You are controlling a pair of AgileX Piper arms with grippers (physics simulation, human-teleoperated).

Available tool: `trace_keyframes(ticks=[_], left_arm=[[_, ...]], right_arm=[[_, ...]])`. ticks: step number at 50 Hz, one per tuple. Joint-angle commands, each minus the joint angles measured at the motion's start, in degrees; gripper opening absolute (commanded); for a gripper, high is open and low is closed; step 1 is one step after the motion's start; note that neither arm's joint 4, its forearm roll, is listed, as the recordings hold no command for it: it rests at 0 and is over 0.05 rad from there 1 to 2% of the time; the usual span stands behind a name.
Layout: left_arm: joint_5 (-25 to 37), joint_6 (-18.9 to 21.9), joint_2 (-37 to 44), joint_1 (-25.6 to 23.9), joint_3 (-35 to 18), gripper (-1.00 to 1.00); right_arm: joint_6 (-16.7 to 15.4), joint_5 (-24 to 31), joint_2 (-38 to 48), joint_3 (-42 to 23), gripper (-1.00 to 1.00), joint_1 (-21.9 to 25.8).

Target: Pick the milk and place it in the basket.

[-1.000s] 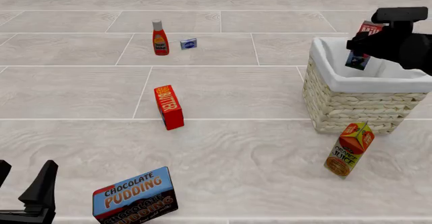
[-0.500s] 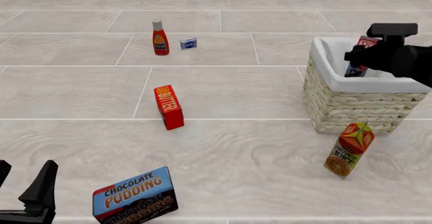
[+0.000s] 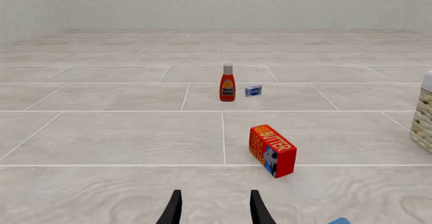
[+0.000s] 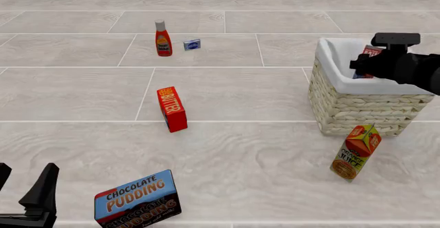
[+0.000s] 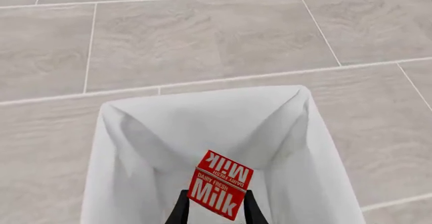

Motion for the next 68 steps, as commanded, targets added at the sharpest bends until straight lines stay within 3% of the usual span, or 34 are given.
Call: trace_keyframes(ticks=[1, 4, 5, 28, 68], left_arm=[[0.00, 0.00, -0.01, 0.00, 0.00, 1.00], [0.00, 0.00, 0.00, 0.00, 0.00, 1.00], [0.00, 0.00, -0.01, 0.00, 0.00, 1.00], [0.00, -0.01, 0.00, 0.01, 0.00, 1.00], [0.00, 0.00, 0.00, 0.00, 0.00, 1.00]], right_arm=[[1.22, -0.31, -0.05, -1.00, -1.00, -0.15], [1.16, -0.24, -0.17, -1.11, -1.00, -0.19], [1.21, -0.23, -0.23, -1.09, 1.00, -0.16], [0.98, 0.01, -1.96, -0.79, 1.00, -0.07], [1.07, -1.00, -14.10, 5.20, 1.00, 1.69]])
